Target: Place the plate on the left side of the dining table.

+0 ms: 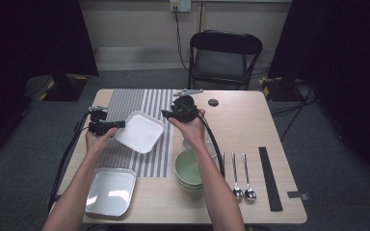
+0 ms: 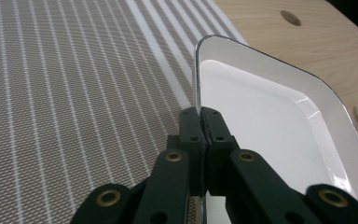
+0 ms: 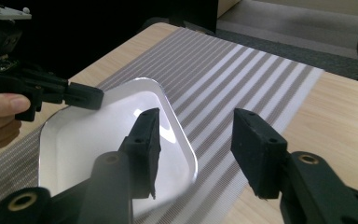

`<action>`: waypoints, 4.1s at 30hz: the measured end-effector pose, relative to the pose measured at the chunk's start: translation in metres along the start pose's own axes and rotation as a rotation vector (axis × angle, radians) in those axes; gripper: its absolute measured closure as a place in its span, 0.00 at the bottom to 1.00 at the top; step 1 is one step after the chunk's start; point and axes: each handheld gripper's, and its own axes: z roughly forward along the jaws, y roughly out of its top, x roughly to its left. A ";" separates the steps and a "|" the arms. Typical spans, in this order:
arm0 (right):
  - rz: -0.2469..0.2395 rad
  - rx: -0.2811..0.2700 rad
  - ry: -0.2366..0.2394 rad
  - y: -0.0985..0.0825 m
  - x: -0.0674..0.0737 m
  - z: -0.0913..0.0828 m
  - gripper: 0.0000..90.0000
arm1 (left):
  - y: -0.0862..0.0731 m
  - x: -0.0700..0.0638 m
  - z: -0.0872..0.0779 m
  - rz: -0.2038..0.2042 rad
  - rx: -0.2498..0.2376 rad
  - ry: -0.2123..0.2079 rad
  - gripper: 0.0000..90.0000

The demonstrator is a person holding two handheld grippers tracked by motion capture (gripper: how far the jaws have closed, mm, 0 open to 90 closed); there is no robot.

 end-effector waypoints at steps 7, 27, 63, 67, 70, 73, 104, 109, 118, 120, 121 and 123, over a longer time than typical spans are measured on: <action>0.008 -0.006 -0.039 -0.010 -0.011 -0.026 0.46 | -0.003 0.011 0.002 -0.080 0.002 0.087 0.99; 0.005 0.006 -0.059 -0.051 -0.027 -0.070 0.33 | -0.004 0.028 0.017 -0.222 -0.013 0.223 0.99; 0.073 0.010 -0.094 -0.092 -0.031 -0.097 0.18 | -0.016 0.027 0.030 -0.267 -0.014 0.288 0.98; 0.073 0.009 -0.094 -0.091 -0.030 -0.098 0.18 | -0.017 0.027 0.030 -0.268 -0.022 0.282 0.98; 0.073 0.006 -0.094 -0.092 -0.030 -0.099 0.18 | -0.017 0.027 0.029 -0.258 -0.014 0.284 0.98; 0.076 0.005 -0.094 -0.092 -0.029 -0.099 0.19 | -0.018 0.026 0.029 -0.267 -0.016 0.290 0.98; 0.073 0.011 -0.081 -0.091 -0.030 -0.095 0.19 | -0.015 0.028 0.014 -0.196 -0.028 0.220 0.61; 0.078 0.012 -0.082 -0.092 -0.031 -0.098 0.19 | -0.013 0.028 0.006 -0.186 -0.031 0.189 0.52; 0.071 0.006 -0.072 -0.097 -0.030 -0.108 0.22 | -0.018 0.022 -0.011 -0.127 -0.031 0.168 0.44; 0.070 0.012 -0.072 -0.099 -0.029 -0.109 0.24 | -0.021 0.021 -0.014 -0.113 -0.044 0.158 0.44; 0.071 0.015 -0.072 -0.099 -0.029 -0.110 0.24 | -0.022 0.019 -0.017 -0.104 -0.044 0.163 0.44; 0.072 0.013 -0.070 -0.100 -0.030 -0.112 0.24 | -0.023 0.018 -0.020 -0.099 -0.053 0.160 0.44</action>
